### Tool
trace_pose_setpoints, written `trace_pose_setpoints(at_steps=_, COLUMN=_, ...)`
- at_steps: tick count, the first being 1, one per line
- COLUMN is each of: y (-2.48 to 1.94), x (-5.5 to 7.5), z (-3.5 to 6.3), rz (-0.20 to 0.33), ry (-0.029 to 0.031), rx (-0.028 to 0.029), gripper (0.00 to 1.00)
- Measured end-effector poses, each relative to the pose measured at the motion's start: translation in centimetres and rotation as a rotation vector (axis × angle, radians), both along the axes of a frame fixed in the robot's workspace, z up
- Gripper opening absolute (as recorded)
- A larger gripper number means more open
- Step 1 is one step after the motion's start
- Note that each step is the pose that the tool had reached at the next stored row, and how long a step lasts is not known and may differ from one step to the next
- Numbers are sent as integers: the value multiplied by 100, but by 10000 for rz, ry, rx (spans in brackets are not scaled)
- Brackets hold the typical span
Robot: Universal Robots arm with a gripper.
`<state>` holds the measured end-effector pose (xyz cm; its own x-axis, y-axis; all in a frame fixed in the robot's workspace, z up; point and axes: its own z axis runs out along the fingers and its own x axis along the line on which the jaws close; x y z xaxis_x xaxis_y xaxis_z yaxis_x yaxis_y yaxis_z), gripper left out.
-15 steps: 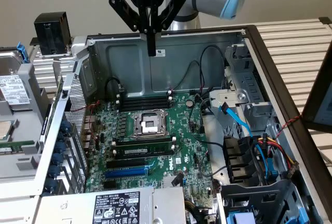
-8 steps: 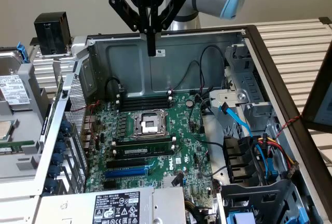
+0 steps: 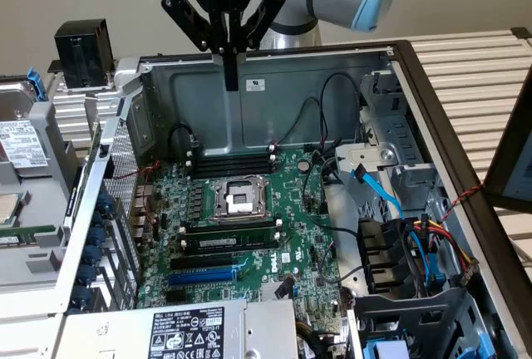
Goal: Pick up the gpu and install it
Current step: 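Reach for the gpu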
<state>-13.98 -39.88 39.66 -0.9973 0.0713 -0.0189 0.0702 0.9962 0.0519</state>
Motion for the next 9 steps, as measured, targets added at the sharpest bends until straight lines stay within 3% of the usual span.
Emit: trace_pose_setpoints(at_steps=9, y=0, x=-383, z=0, rz=1, ry=1, rx=0, gripper=11)
